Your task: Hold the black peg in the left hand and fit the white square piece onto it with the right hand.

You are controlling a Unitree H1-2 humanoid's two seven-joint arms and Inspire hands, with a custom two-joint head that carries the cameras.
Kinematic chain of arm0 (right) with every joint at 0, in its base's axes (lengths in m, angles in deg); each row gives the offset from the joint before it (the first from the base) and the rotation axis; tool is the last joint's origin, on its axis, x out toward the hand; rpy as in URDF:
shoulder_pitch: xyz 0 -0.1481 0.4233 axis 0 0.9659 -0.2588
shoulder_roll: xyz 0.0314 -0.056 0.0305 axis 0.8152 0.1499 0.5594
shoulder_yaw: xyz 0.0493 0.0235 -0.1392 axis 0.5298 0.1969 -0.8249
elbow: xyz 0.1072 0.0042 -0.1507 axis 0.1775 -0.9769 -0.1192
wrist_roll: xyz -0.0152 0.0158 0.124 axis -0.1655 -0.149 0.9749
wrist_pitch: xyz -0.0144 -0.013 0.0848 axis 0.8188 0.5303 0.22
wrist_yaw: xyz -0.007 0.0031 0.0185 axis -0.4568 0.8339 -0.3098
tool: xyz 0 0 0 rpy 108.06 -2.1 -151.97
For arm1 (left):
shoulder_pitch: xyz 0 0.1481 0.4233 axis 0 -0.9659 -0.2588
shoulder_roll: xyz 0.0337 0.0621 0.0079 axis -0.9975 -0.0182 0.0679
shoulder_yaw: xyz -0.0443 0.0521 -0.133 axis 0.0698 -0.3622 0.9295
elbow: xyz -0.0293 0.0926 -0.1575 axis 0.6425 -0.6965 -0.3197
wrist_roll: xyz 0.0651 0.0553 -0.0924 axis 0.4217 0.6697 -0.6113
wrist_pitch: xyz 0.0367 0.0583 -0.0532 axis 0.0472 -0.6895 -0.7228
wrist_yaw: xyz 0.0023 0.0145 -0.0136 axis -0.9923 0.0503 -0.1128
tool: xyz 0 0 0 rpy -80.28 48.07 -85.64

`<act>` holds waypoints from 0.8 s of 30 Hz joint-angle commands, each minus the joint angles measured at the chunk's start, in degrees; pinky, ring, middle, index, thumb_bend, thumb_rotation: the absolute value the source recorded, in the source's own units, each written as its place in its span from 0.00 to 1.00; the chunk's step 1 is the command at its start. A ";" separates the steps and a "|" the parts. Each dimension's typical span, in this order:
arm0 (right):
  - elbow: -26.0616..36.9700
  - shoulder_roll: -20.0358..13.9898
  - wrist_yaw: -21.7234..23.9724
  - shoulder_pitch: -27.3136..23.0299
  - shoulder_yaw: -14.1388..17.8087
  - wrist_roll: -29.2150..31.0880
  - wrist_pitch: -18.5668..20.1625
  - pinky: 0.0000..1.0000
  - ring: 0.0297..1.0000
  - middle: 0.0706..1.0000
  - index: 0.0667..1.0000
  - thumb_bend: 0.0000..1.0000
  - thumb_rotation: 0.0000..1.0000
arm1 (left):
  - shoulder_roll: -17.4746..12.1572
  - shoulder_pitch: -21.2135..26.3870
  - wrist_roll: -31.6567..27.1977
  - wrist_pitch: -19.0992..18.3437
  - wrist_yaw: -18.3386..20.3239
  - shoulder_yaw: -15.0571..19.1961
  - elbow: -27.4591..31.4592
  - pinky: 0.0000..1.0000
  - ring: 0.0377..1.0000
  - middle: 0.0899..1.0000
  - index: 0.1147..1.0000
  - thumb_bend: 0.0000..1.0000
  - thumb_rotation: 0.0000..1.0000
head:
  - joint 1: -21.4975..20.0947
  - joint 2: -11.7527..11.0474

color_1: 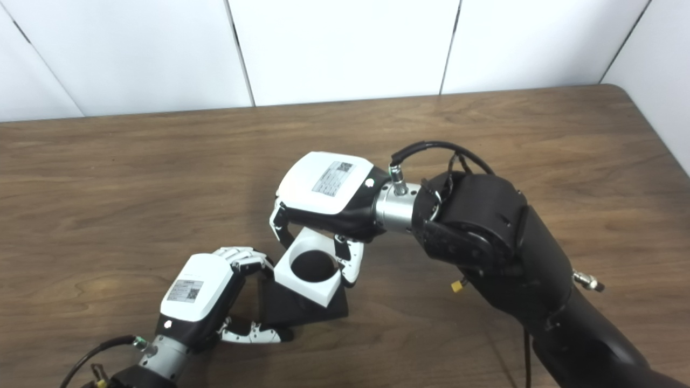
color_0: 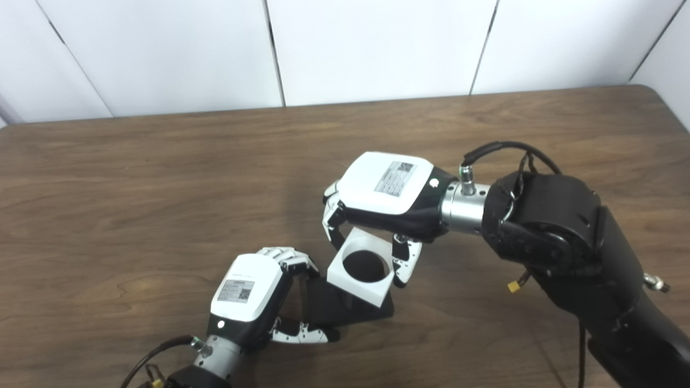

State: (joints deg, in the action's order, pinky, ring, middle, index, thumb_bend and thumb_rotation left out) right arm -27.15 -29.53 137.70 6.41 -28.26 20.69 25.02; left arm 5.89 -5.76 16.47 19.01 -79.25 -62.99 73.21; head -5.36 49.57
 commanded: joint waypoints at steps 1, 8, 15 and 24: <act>0.99 0.31 -1.07 -1.59 0.97 -0.06 -0.03 0.80 0.84 0.70 0.44 0.53 0.13 | -0.05 -0.79 0.07 0.64 0.87 -0.30 0.96 0.77 0.76 0.68 0.42 0.52 0.05 | -0.23 0.17; 0.80 0.31 -1.60 -0.63 0.77 -0.03 -0.72 0.78 0.82 0.70 0.44 0.53 0.13 | 0.08 -0.57 0.17 0.40 1.47 -0.31 1.30 0.77 0.76 0.69 0.42 0.52 0.05 | -0.05 0.26; 0.56 0.37 -1.94 0.04 0.87 -0.48 -0.64 0.78 0.82 0.70 0.44 0.53 0.13 | 0.27 -0.53 0.04 0.68 0.98 -0.16 1.03 0.76 0.76 0.68 0.42 0.52 0.05 | 0.00 0.22; 0.05 -0.07 -3.18 1.10 0.54 -1.44 -1.87 0.77 0.82 0.70 0.44 0.52 0.13 | 0.28 -0.63 0.03 0.89 0.80 -0.15 1.23 0.76 0.75 0.68 0.42 0.52 0.05 | 0.24 0.42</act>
State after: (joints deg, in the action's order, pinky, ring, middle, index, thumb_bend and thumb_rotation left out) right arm -27.16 -29.30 135.40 8.43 -28.11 19.70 24.32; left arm 6.10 -5.77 16.50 19.05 -78.90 -62.82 73.41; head -5.10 49.92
